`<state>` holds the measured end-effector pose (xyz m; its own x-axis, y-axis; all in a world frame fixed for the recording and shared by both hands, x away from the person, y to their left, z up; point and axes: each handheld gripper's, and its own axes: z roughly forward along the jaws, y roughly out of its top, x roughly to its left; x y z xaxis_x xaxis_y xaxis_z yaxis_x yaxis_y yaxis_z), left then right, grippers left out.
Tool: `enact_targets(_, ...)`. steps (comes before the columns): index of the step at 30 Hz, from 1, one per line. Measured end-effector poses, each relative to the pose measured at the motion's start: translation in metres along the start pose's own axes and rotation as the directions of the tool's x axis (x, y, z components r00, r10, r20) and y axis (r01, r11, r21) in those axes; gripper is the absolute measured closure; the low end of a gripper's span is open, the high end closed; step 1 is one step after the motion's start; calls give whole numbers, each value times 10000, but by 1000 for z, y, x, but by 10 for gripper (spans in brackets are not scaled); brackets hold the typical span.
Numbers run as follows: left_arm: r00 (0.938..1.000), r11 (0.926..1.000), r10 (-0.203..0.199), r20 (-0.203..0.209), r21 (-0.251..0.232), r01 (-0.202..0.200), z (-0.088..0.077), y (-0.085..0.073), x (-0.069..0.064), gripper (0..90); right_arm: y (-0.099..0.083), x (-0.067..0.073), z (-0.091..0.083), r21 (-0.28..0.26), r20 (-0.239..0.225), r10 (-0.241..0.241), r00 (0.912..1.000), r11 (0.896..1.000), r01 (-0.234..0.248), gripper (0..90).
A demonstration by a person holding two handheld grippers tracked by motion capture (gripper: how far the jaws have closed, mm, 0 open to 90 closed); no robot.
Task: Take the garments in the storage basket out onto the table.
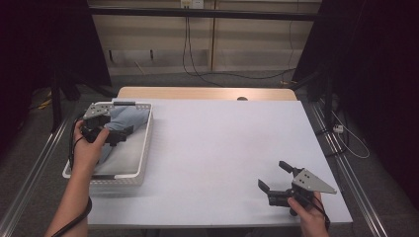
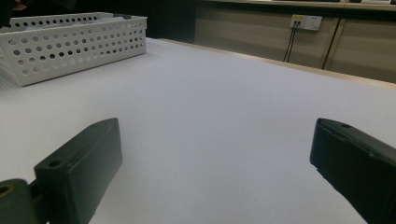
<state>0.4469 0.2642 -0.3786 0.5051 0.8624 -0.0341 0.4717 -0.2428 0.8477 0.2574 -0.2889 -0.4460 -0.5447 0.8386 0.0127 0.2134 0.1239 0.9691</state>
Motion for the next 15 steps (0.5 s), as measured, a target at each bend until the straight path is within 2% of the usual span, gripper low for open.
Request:
enact_targets(10,9998,9998,-101,-199,147,104,4,0,9,29,0,0,0,32,-36,57,10000,10000,-57,20)
enact_targets(15,9990,9993,-311,-332,188,318,7,0,15,30,0,0,1,38,-66,52,10000,10000,-51,20)
